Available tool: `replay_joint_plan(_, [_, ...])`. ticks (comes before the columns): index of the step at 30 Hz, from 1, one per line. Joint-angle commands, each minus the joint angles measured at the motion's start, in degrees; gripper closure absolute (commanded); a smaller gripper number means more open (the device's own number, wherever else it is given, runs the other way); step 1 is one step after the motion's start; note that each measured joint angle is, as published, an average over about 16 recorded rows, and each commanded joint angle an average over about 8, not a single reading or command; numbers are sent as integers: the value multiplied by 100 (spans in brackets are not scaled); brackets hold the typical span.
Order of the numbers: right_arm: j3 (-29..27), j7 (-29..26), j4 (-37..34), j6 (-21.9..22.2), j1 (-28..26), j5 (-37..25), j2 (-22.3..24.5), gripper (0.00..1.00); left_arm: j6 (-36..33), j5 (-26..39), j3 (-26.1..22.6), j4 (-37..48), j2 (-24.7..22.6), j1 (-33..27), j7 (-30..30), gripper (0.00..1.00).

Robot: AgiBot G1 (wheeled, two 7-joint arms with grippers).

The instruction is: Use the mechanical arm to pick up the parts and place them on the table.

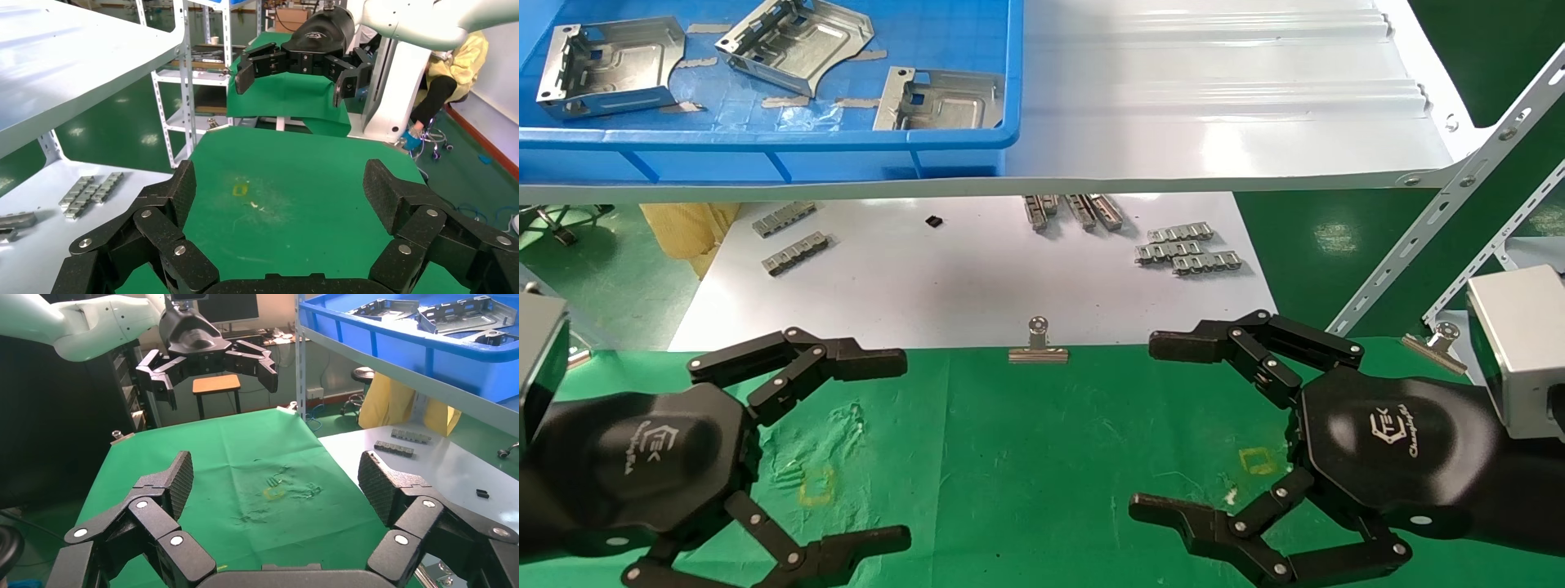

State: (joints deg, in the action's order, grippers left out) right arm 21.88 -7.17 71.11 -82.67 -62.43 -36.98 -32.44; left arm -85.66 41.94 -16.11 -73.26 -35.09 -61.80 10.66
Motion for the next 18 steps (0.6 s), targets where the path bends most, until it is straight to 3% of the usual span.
replay_joint_plan(1, [0, 0, 0, 0, 0, 0, 0, 0, 0, 0, 0, 0, 0, 0, 0, 0])
replay_joint_plan(8, [0, 0, 0, 0, 0, 0, 0, 0, 0, 0, 0, 0, 0, 0, 0, 0])
replay_joint_plan(16, [0, 0, 0, 0, 0, 0, 0, 100, 0, 0, 0, 0, 0, 0, 0, 0])
replay_joint_plan(18, [0, 0, 0, 0, 0, 0, 0, 100, 0, 0, 0, 0, 0, 0, 0, 0])
